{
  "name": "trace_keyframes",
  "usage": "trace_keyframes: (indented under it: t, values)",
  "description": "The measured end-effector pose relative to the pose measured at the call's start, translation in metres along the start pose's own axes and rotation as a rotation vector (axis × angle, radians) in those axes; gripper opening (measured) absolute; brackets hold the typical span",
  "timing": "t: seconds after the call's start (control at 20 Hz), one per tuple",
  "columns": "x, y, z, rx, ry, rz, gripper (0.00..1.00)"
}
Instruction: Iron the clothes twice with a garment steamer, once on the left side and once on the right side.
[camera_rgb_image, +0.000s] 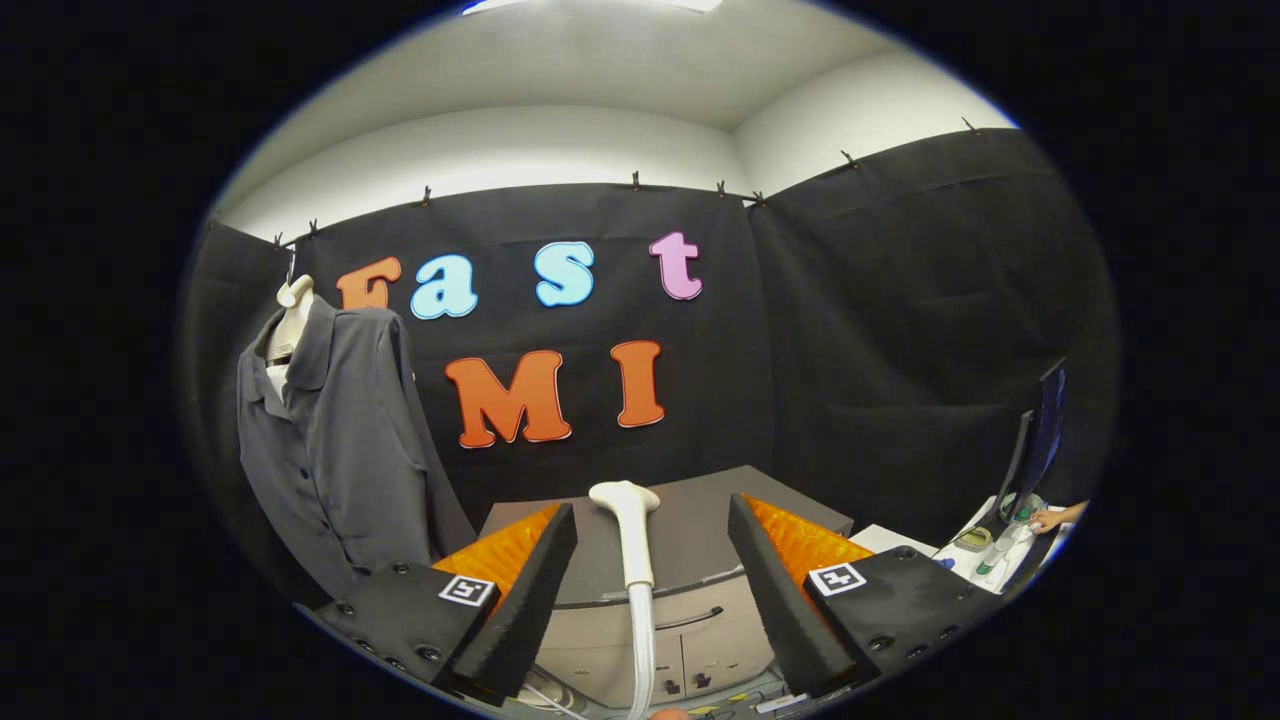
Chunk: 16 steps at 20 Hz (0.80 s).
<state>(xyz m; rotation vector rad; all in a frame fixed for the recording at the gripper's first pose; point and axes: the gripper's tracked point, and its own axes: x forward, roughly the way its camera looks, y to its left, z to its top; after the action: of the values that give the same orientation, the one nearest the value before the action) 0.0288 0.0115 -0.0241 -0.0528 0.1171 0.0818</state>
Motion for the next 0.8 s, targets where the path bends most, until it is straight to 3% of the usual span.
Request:
trace_keyframes:
  t: [0.3, 0.8]
  values:
    - [0.046, 0.029, -0.027, -0.039, 0.162, 0.098, 0.98]
    - [0.135, 0.051, -0.051, -0.037, 0.417, 0.165, 0.98]
